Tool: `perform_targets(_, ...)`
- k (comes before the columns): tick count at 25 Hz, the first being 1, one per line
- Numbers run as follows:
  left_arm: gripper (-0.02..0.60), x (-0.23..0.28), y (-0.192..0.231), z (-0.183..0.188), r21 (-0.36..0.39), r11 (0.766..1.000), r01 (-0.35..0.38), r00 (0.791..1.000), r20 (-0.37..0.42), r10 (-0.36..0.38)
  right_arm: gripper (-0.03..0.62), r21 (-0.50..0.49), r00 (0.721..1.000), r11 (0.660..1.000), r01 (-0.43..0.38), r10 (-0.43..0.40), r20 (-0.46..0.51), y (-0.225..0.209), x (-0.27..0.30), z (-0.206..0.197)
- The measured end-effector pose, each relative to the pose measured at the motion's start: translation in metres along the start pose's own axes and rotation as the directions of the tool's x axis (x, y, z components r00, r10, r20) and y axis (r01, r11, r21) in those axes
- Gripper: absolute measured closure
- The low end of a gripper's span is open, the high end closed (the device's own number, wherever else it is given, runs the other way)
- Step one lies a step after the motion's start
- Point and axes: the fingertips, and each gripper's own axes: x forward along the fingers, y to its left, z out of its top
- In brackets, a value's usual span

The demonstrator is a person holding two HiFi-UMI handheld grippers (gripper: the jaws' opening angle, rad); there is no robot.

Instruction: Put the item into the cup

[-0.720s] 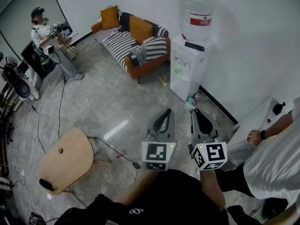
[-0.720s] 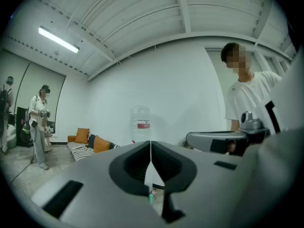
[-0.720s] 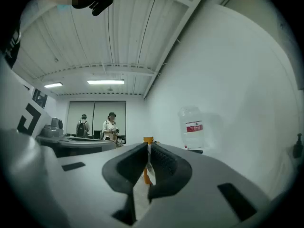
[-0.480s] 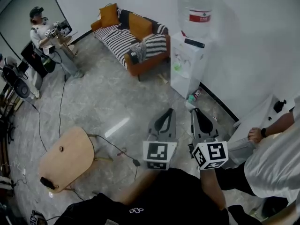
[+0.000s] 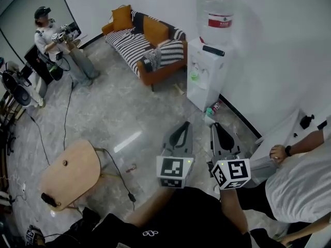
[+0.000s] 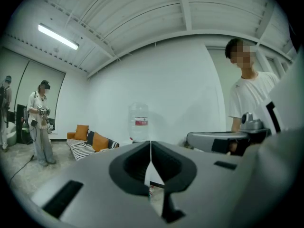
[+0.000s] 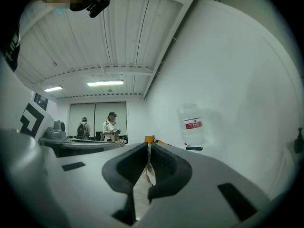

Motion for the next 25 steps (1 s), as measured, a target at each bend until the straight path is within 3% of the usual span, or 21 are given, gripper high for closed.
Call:
perform_targets(7,0.568,-0.002,-0.012,-0.008,0.03,0.998,-0.051,0.999,-0.002,0.051,0.568,0.0,1.0,1.0,0.0,0.0,0.0,-0.018,-0.02,-0.002)
perform_targets(15,0.568,-0.011,-0.028,-0.018,0.013,0.996,-0.093,0.996,0.004,0.093,0.568,-0.001,1.0,1.0,-0.014,0.014,0.003,-0.033,-0.041,-0.007)
perform_targets(25,0.568,0.001,-0.035,-0.013,0.018,0.996,-0.092,0.995,0.032,0.091,0.568,-0.024,0.999,1.0,-0.012,0.013,0.04,-0.051,-0.048,0.002)
